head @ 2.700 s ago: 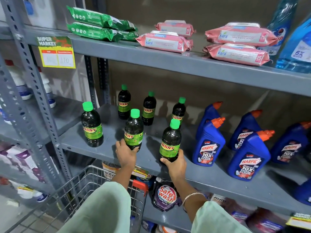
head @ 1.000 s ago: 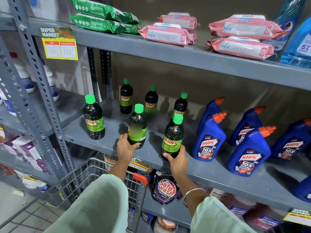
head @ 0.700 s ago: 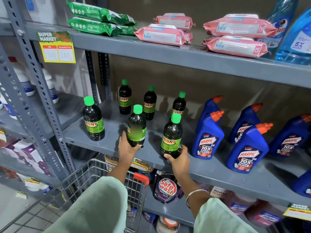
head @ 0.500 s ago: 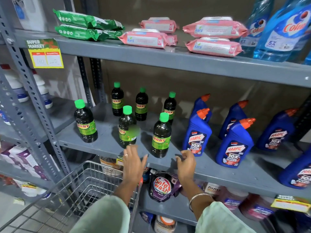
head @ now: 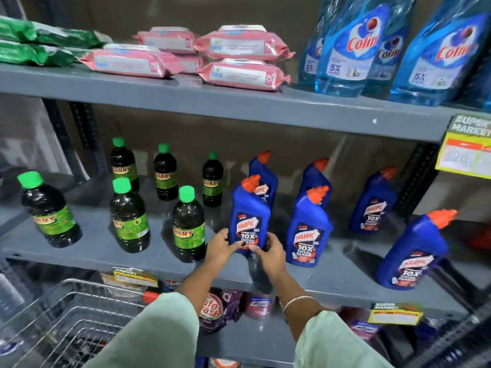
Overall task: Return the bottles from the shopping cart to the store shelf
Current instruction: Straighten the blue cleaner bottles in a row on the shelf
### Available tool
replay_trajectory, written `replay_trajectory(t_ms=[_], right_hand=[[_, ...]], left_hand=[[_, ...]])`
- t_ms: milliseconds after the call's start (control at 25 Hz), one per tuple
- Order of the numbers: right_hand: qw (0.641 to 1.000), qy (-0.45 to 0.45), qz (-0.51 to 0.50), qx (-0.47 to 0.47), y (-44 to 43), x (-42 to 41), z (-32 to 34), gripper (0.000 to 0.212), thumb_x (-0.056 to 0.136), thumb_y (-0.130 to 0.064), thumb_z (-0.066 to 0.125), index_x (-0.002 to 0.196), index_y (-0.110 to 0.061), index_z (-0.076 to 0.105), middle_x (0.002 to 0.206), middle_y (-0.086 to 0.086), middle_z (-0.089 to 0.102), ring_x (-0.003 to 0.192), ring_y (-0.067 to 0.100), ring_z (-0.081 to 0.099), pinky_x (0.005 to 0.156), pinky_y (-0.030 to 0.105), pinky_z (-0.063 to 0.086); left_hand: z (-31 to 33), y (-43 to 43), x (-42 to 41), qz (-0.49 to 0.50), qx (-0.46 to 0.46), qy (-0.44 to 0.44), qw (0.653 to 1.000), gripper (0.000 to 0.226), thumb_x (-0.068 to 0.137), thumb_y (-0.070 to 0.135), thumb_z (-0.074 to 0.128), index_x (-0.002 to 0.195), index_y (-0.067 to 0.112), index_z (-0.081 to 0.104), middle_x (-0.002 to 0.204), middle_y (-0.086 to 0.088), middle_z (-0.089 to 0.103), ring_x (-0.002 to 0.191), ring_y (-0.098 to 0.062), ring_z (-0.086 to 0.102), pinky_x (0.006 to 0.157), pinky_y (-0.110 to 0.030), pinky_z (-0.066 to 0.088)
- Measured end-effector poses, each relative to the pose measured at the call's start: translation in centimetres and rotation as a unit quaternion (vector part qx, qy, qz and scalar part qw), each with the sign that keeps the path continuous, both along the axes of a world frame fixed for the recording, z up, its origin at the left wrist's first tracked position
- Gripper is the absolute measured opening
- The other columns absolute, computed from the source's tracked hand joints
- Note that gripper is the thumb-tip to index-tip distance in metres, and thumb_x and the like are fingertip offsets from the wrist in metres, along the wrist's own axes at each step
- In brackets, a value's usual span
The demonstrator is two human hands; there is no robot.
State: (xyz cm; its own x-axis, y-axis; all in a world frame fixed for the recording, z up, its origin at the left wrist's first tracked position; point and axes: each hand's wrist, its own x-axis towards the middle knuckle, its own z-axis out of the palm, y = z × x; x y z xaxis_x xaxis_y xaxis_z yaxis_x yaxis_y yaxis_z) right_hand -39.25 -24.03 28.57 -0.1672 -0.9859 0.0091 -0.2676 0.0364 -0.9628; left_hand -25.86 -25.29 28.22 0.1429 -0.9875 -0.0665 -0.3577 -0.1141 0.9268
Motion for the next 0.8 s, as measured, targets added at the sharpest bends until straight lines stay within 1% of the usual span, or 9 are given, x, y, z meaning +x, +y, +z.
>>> replay_trajectory(t_ms=[40,120,160,280,400,520,600,680,800], right_hand=[[1.000,-0.003,-0.007,-0.001,0.2,-0.2,0.0,0.042,0.075,-0.001,0.070,0.114,0.002,0.054,0.112,0.021,0.066,0.097,0.023,0.061,0.087,0.030,0.048],[1.000,-0.006,-0.014,-0.001,0.8,-0.8,0.0,0.034,0.077,-0.001,0.067,0.109,0.003,0.056,0.108,0.021,0.067,0.094,0.024,0.061,0.083,0.028,0.046],[1.000,-0.005,-0.010,0.000,1.4,-1.2,0.1,0.034,0.077,-0.001,0.067,0.109,0.003,0.056,0.108,0.021,0.067,0.093,0.023,0.060,0.084,0.029,0.047],[1.000,-0.014,-0.009,0.001,2.8,-1.7,0.2,0.034,0.078,0.000,0.066,0.110,0.003,0.056,0.110,0.022,0.066,0.093,0.022,0.059,0.090,0.034,0.049],[1.000,-0.017,-0.011,0.002,3.7,-1.9,0.3,0.035,0.079,-0.002,0.065,0.112,0.003,0.055,0.111,0.021,0.065,0.097,0.026,0.061,0.081,0.028,0.048],[1.000,-0.010,-0.006,0.007,4.0,-2.0,0.4,0.036,0.081,-0.004,0.064,0.115,0.003,0.053,0.115,0.020,0.064,0.091,0.017,0.056,0.068,0.018,0.047],[1.000,-0.006,-0.007,0.011,4.0,-1.9,0.3,0.037,0.081,-0.005,0.064,0.116,0.002,0.053,0.116,0.020,0.064,0.090,0.016,0.055,0.064,0.015,0.045],[1.000,-0.010,-0.010,0.008,3.9,-1.9,0.2,0.037,0.081,-0.006,0.064,0.116,0.002,0.053,0.117,0.020,0.063,0.092,0.017,0.055,0.068,0.018,0.046],[1.000,-0.019,-0.018,0.008,4.0,-1.8,0.0,0.041,0.079,-0.007,0.067,0.116,0.001,0.053,0.114,0.018,0.064,0.098,0.023,0.060,0.082,0.031,0.050]], left_hand=[[-0.7,-0.3,0.2,0.004,0.003,-0.008,1.000,0.037,0.070,0.014,0.073,0.100,0.000,0.057,0.106,-0.030,0.067,0.088,-0.030,0.066,0.071,-0.043,0.052],[-1.2,0.1,0.2,0.009,-0.005,-0.039,0.999,0.042,0.065,0.021,0.073,0.095,-0.004,0.058,0.098,-0.029,0.070,0.085,-0.037,0.068,0.074,-0.052,0.056],[-1.1,0.6,0.0,0.007,-0.012,-0.054,0.998,0.040,0.067,0.019,0.074,0.095,-0.005,0.059,0.096,-0.027,0.071,0.085,-0.039,0.069,0.076,-0.053,0.056],[0.3,2.7,-0.9,0.004,-0.030,-0.088,0.996,0.029,0.074,0.010,0.073,0.096,-0.005,0.061,0.097,-0.022,0.072,0.084,-0.034,0.069,0.075,-0.043,0.056],[0.8,3.5,-1.1,-0.004,-0.030,-0.106,0.994,0.029,0.074,0.009,0.074,0.096,-0.006,0.061,0.099,-0.023,0.072,0.082,-0.030,0.067,0.073,-0.037,0.056],[0.9,3.5,-1.0,-0.005,-0.021,-0.110,0.994,0.033,0.073,0.011,0.075,0.099,-0.004,0.062,0.103,-0.022,0.072,0.090,-0.033,0.068,0.083,-0.044,0.057],[0.9,3.5,-0.9,-0.006,-0.023,-0.117,0.993,0.034,0.074,0.013,0.075,0.100,-0.004,0.062,0.104,-0.021,0.071,0.093,-0.033,0.068,0.084,-0.044,0.056],[0.9,3.4,-0.9,-0.006,-0.020,-0.121,0.992,0.033,0.074,0.013,0.074,0.099,-0.004,0.062,0.103,-0.021,0.072,0.092,-0.033,0.068,0.084,-0.042,0.056],[0.7,3.9,-1.0,-0.011,-0.010,-0.122,0.992,0.032,0.075,0.016,0.074,0.097,-0.003,0.061,0.102,-0.021,0.071,0.090,-0.032,0.067,0.081,-0.041,0.056]])
